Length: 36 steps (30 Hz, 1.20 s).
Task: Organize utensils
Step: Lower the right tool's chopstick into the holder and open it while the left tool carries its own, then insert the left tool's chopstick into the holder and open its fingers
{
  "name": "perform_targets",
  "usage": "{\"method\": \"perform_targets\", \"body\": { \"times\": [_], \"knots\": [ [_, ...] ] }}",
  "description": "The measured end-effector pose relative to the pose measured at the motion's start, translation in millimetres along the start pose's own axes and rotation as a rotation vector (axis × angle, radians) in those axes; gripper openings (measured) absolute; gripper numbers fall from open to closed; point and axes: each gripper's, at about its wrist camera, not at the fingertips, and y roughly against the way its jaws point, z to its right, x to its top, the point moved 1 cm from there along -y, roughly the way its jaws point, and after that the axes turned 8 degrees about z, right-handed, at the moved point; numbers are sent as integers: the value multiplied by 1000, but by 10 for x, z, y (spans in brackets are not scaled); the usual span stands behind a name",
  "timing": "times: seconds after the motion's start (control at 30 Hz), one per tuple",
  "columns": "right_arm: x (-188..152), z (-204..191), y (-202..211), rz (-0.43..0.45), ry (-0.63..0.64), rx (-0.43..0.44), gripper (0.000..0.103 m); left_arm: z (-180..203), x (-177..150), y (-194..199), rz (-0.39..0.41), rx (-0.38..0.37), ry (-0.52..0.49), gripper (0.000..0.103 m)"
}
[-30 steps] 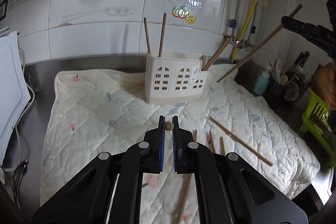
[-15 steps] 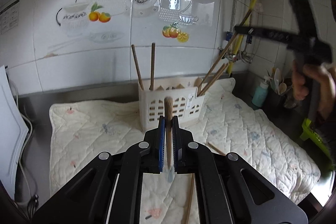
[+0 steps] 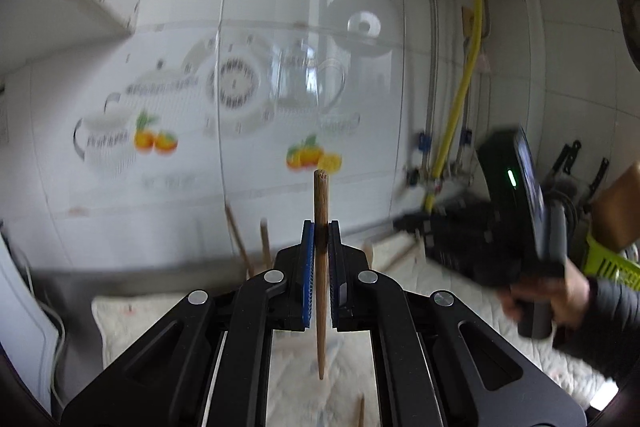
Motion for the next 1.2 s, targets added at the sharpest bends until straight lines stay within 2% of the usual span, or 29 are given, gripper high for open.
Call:
{"method": "perform_targets", "body": {
  "times": [0.03, 0.07, 0.23, 0.37, 0.67, 0.83, 1.13, 1.2],
  "knots": [
    [8, 14, 32, 10, -2, 2, 22, 11, 88, -47, 19, 1, -3, 5],
    [14, 35, 96, 31, -1, 1, 24, 17, 173, -93, 40, 5, -3, 5],
    [10, 92, 378, 101, 7, 4, 30, 30, 432, -358, 104, 43, -26, 5],
    [-66, 104, 575, 137, 25, 7, 31, 11, 468, -605, 112, 78, -37, 5],
    [-384, 119, 847, 149, 17, 39, 34, -226, 139, -1020, 49, 136, 11, 5],
    [-581, 103, 905, 126, -13, 58, 34, -319, -54, -1101, -20, 123, 33, 5],
    [-1032, -9, 1107, 68, -83, 75, 34, -307, -82, -918, -39, 101, 31, 10],
    [-1168, -36, 1164, 48, -90, 69, 34, -301, -76, -776, -31, 108, 31, 16]
  ]
}}
